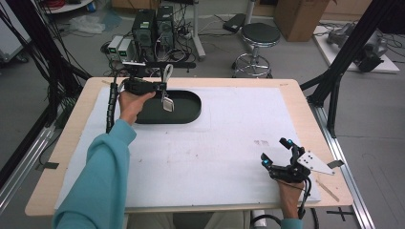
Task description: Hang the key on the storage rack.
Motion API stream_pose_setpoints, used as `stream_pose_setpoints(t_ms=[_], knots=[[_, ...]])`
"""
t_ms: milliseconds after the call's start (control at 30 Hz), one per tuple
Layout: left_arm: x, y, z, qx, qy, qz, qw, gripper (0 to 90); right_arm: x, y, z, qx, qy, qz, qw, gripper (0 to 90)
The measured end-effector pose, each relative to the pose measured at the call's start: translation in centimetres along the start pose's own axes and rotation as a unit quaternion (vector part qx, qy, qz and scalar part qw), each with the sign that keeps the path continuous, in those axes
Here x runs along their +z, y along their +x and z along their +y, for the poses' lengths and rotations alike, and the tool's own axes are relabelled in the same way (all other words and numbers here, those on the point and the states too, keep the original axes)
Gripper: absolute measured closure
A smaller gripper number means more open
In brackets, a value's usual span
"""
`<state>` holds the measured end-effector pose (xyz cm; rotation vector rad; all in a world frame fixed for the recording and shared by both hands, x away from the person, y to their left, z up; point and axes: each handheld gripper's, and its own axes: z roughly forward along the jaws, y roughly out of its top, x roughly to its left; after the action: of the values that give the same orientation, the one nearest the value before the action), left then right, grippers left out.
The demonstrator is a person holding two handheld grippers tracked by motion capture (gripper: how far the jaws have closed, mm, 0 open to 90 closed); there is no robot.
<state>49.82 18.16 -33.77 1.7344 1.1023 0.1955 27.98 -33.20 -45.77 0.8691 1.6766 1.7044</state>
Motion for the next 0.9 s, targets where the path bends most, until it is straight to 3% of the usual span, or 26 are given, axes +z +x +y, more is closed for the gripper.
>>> stream_pose_setpoints(t_ms=[367,500,767,833,900], knots=[[-0.2,0.0,-0.1,-0.033,-0.004,0.005,0.9995,73.2,0.0,-0.1,0.0,-0.005,-0.002,0.0,1.0,3.6],[-0.3,-0.1,-0.2,-0.034,-0.004,0.009,0.9994,72.7,0.0,-0.1,0.0,-0.005,-0.002,0.0,1.0,3.6],[-0.2,-0.8,-0.8,-0.018,-0.006,0.05,0.9986,70.1,0.0,-0.1,0.0,-0.006,-0.002,0.0,1.0,3.6],[0.0,-1.0,-0.8,-0.012,-0.002,0.069,0.9975,69.0,0.0,0.0,0.0,-0.004,-0.002,0.001,1.0,3.6],[0.1,-1.2,-0.8,-0.011,-0.003,0.076,0.9971,68.8,0.0,-0.1,0.0,-0.007,-0.004,0.001,1.0,3.6]])
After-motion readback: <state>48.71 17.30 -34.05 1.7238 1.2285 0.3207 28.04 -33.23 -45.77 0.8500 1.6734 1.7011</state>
